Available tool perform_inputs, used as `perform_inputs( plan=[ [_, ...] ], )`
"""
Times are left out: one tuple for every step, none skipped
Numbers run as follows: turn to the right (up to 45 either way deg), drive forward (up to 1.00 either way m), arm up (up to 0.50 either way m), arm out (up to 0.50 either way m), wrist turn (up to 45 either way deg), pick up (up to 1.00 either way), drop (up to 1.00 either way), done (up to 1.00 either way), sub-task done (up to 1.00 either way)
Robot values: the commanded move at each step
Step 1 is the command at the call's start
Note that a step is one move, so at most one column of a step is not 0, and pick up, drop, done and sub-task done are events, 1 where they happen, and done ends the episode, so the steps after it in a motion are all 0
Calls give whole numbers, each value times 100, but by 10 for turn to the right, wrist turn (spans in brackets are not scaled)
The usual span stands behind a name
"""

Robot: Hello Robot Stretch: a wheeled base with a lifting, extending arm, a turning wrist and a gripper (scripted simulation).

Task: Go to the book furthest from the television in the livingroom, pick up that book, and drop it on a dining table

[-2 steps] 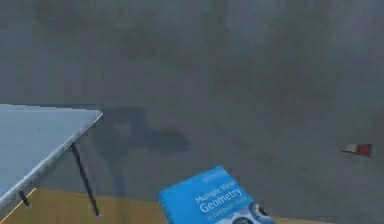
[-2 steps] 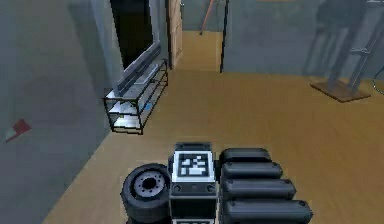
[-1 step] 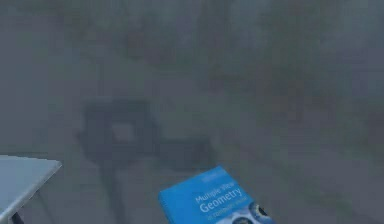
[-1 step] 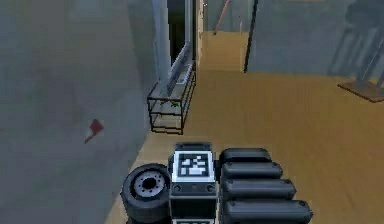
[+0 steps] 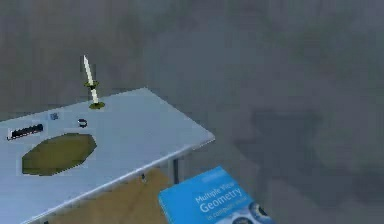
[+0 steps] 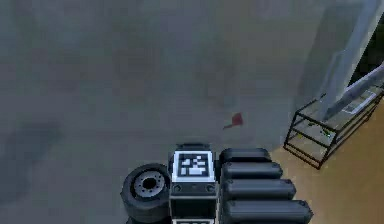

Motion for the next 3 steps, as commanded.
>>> perform_inputs(
  plan=[
    [-450, 0, 0, 0, 0, 0, 0, 0, 0],
    [-450, 0, 0, 0, 0, 0, 0, 0, 0],
    [-210, 0, 0, 0, 0, 0, 0, 0, 0]
  ],
)
